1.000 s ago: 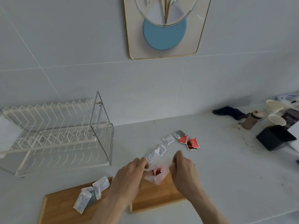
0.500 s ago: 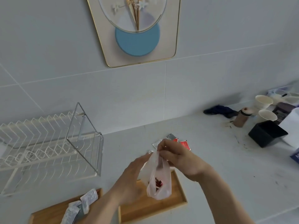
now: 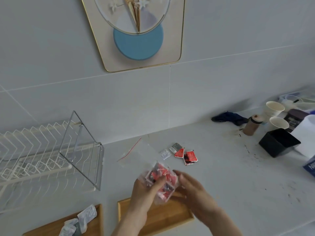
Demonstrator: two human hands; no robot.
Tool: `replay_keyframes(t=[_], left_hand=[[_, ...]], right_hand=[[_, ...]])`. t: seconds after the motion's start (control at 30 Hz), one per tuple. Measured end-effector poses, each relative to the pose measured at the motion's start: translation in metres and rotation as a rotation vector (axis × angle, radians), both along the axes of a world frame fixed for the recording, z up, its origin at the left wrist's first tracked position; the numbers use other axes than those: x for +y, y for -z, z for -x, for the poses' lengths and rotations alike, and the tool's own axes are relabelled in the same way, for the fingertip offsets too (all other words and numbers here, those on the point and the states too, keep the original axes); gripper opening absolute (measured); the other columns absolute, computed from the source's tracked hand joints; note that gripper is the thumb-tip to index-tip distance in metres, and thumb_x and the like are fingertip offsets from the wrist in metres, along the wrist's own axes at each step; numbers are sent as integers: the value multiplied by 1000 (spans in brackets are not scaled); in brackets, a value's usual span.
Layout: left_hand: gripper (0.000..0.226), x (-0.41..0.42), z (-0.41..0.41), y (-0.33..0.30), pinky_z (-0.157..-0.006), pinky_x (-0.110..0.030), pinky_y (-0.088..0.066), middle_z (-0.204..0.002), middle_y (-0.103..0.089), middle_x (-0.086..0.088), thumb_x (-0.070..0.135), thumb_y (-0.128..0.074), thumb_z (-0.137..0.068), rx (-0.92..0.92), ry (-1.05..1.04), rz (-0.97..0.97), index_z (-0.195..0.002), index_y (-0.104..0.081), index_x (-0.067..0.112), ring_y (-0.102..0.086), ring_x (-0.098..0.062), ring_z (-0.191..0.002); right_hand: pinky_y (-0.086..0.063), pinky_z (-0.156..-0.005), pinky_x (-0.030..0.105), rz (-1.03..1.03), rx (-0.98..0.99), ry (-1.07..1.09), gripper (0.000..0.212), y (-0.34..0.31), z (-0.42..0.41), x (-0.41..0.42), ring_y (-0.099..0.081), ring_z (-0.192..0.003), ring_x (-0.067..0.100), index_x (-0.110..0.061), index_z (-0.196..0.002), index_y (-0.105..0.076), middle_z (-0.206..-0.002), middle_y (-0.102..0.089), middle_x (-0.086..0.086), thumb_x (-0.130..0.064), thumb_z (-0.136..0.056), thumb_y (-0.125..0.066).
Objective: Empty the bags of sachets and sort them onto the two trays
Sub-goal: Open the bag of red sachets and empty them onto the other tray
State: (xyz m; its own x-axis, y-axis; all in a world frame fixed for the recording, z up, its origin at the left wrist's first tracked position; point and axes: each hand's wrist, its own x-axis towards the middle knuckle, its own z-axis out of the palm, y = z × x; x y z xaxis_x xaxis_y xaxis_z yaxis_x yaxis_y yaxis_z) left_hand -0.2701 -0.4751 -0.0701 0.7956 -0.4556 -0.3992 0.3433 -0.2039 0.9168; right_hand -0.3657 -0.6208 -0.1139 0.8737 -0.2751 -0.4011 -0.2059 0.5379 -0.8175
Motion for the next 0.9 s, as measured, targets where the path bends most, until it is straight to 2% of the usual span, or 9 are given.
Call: replay_keyframes(t=[0.1, 0.2, 0.27, 0.4, 0.53, 0.67, 0.73, 0.8, 0.9], left_hand=[[55, -12, 5, 9, -79, -41, -63, -95, -79, -1, 55, -84, -65, 71, -54, -58, -107, -72, 22, -77, -20, -87], [38, -13, 6, 14, -57, -18, -57, -85, -79, 2, 54, -73, -77, 61, -72, -113, -97, -73, 22, -75, -8, -73], [35, -4, 4, 18, -58, -16, -51, -75, -75, 6, 53, -70, -77, 35, -57, -128, -89, -73, 21, -70, -6, -67], [53, 28, -13, 40, -87, -34, -44, -112, -63, 5, 49, -75, -79, 37, -170, -249, -120, -53, 25, -59, -14, -101], [71, 50, -30, 49, -96, -40, -48, -135, -54, -2, 44, -74, -82, -380, -266, -504, -139, -40, 21, -55, -21, -118], [67, 44, -42, 49, -111, -36, -39, -139, -51, 13, 45, -72, -82, -769, 89, -562, -141, -45, 30, -44, -11, -130], [70, 34, -41, 50, -112, -28, -33, -140, -48, 20, 53, -68, -79, -777, 336, -564, -142, -42, 36, -40, -5, -132], [69, 23, -35, 54, -108, -25, -35, -138, -51, 18, 45, -70, -80, -709, 479, -566, -142, -42, 37, -42, -7, -132], [43, 16, -27, 62, -88, -19, -42, -114, -60, 21, 28, -67, -87, -655, 476, -550, -128, -54, 35, -58, -10, -117]], right_hand=[[-53, -99, 62, -43, 13, -4, 42, 14, -1, 29, -68, -114, 42, -8, -128, -63, -123, -70, 23, -25, -91, -72], [-58, -86, 58, -66, 66, 173, 29, 25, -6, 40, -71, -100, 46, -5, -120, -68, -110, -73, 27, -13, -93, -68], [-58, -79, 53, -75, 86, 227, 22, 28, -7, 39, -73, -92, 43, -4, -117, -69, -104, -75, 26, -8, -97, -63], [-57, -69, 42, 5, 144, 194, 22, 26, -6, 26, -74, -89, 35, -16, -117, -68, -103, -77, 20, -8, -100, -58], [-57, -71, 43, 243, 219, 68, 24, 24, -9, 12, -76, -83, 30, -20, -115, -68, -97, -79, 13, -5, -100, -56], [-59, -83, 49, 581, 264, -102, 18, 21, -20, 5, -74, -87, 29, -27, -102, -68, -93, -79, 3, -12, -93, -63], [-58, -77, 41, 789, 270, -209, 14, 21, -26, 3, -71, -84, 20, -33, -96, -65, -89, -77, -3, -21, -88, -65], [-51, -69, 30, 925, 276, -282, 10, 21, -30, 3, -67, -80, 15, -34, -89, -61, -85, -74, -7, -26, -88, -66], [-51, -68, 29, 1050, 252, -338, 7, 24, -32, 4, -65, -80, 15, -34, -88, -63, -84, -73, -9, -31, -86, -69]])
